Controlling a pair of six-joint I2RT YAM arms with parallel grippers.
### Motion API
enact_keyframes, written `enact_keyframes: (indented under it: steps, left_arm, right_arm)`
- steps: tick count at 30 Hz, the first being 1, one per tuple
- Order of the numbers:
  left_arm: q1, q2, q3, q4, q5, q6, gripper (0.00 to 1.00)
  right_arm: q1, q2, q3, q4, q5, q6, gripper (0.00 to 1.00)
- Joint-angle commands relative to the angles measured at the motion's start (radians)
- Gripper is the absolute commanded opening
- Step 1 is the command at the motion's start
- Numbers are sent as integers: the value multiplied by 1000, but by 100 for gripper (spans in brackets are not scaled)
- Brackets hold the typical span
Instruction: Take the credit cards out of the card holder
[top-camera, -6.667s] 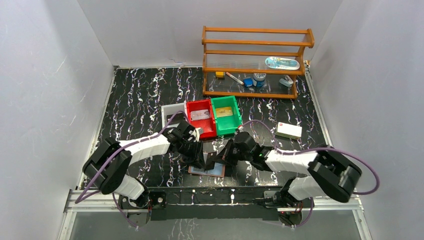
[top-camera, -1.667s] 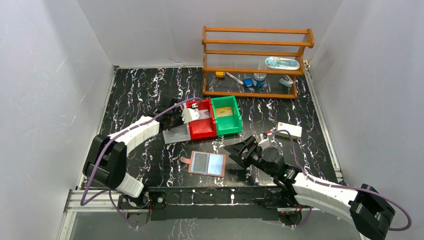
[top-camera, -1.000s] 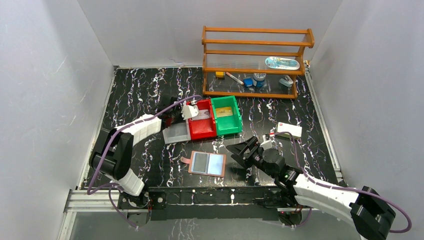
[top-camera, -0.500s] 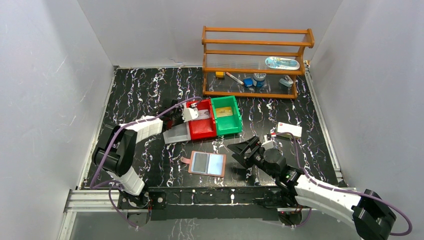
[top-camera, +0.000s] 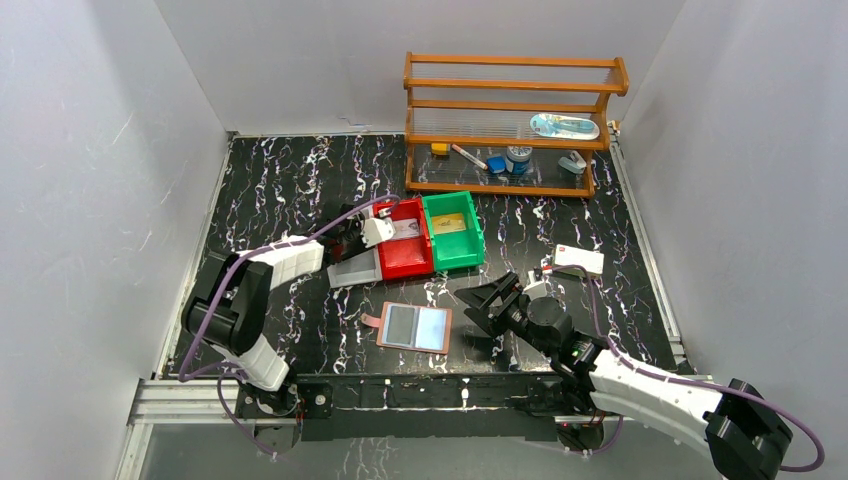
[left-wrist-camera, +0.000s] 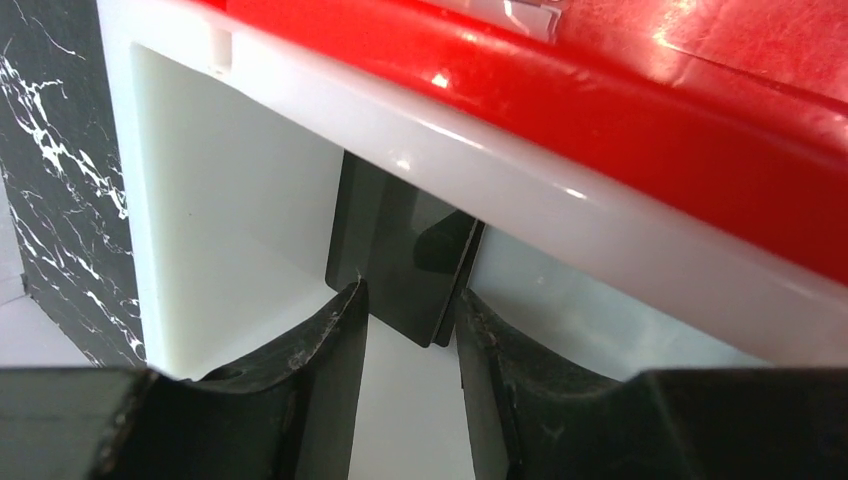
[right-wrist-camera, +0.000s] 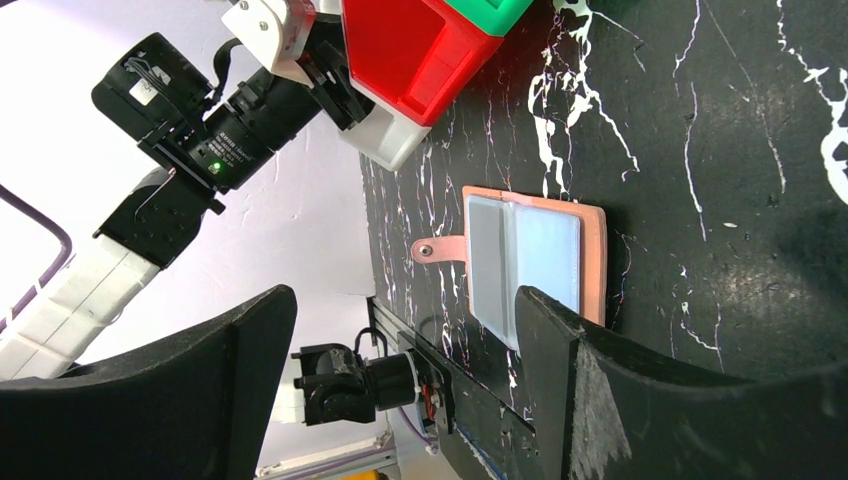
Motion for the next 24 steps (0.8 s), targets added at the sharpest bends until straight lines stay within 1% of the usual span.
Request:
enact_keyframes:
  steps: [1,4,5,6,9,12,14,16,18,21,24]
  left_arm:
    - [4,-77,9,-17,32,-41,37]
    - [3,-137,18,-19,56,-93,41]
    - [3,-165,18,-11,60,-120,43]
    - [4,-197,16,-2,66,-156,48]
    - [3,-315,-19,59,63,-254,68]
    - [2,-436,-50,71,79,-359,81]
    - [2,-510,-61,32,105,-450,89]
    - [2,-581,-63,-31,121,-566,93]
    - [2,-648,-63,-118,90,-737,95]
    - [3,-737,-66,-264,-60,-976,98]
    - [4,-787,-65,-390,-84,-1079,98]
  right_arm:
    - [-5,3,13,14,1,6,89]
    - [-5,16,24,12,-13,6,89]
    - [-5,22,28,11,-20,5,89]
    - [-5,29,33,9,-28,4,89]
    - [-5,57,62,-20,-51,-2,89]
    - [-5,99,114,-75,-74,-27,90]
    - [-4,133,165,-132,-82,-58,90]
    - [-4,176,225,-194,-103,-93,91]
    - [-5,239,321,-282,-120,-128,90]
    - [-1,369,462,-457,-127,-180,89]
    - [29,496,605,-560,-120,-241,87]
